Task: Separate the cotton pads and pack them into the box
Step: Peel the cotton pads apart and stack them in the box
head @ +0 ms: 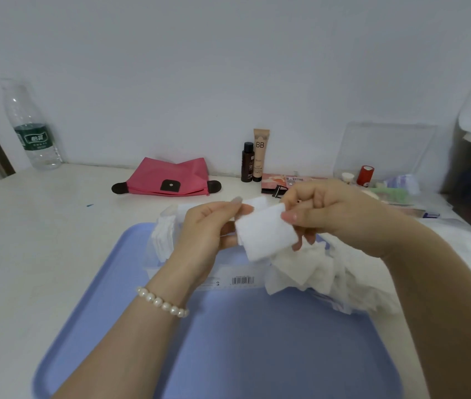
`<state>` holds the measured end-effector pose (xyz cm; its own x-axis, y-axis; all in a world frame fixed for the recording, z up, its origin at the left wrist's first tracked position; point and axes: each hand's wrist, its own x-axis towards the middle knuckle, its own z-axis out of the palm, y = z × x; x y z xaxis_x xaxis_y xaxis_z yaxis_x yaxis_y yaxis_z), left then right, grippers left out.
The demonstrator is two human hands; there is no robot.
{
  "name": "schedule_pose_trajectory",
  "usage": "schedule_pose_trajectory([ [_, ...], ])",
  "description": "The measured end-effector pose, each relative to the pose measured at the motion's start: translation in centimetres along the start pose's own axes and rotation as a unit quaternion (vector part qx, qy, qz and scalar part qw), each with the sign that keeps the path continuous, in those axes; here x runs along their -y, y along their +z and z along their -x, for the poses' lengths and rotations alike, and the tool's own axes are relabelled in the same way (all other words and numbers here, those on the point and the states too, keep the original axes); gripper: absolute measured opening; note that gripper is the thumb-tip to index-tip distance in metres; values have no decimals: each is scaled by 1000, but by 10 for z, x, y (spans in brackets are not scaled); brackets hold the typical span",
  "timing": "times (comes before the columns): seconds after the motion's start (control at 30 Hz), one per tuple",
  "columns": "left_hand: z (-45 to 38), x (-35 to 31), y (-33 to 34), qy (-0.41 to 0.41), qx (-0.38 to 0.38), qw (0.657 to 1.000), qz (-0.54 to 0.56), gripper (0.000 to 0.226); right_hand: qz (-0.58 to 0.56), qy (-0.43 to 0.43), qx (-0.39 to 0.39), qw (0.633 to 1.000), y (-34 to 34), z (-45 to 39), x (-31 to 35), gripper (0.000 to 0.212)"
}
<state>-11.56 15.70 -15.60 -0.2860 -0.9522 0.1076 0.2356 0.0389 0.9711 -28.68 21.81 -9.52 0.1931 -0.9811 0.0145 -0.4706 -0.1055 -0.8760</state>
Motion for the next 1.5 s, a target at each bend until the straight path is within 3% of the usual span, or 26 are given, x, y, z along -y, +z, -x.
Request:
schedule_pose_trajectory([
  [0.13, -1, -2, -1, -23, -11, 1000, -4, 35, 9, -14, 22, 1000, -1, 2, 1, 7],
  [0.33, 6, 3, -4, 16, 136, 984, -115, 54, 209, -11, -42, 977, 12, -8, -1, 19],
  [0.37, 6, 4, -5, 23, 153, 980, -125, 53, 214, -13, -50, 975, 13, -9, -1, 19],
  [0.47, 7, 3, -6, 25, 177, 975, -135, 10, 190, -30, -77, 978, 11, -10, -4, 18],
  [0.5, 7, 2, -6, 23, 179, 974, -134, 4, 183, -37, -87, 979, 10, -10, -5, 20],
  [0.57, 7, 4, -5, 24, 178, 974, -136, 14, 175, -49, -95, 979, 9, -11, -7, 23],
  [0.83, 8, 4, 0, 19, 122, 983, -133, 5, 160, -55, -105, 980, 11, -13, -10, 22],
  [0.97, 7, 2, 0, 5, 89, 988, -128, 13, 141, -50, -178, 973, 6, -14, -13, 11],
  [1.03, 4, 3, -2, -2, 47, 993, -109, 20, 186, -22, -211, 959, -2, -13, -15, 7],
  [1.13, -1, 4, -6, -7, -1, 996, -85, 27, 295, 43, -141, 944, -9, -8, -16, 4],
  [1.33, 1, 2, -4, 0, 0, 995, -103, 31, 406, 125, -12, 905, 7, -12, -19, 35],
  [1.4, 1, 3, -3, -6, 2, 995, -104, 31, 428, 137, -10, 893, 9, -14, -20, 30],
  [1.5, 0, 4, -4, -9, -2, 994, -105, 30, 439, 127, -67, 887, 8, -16, -23, 22],
])
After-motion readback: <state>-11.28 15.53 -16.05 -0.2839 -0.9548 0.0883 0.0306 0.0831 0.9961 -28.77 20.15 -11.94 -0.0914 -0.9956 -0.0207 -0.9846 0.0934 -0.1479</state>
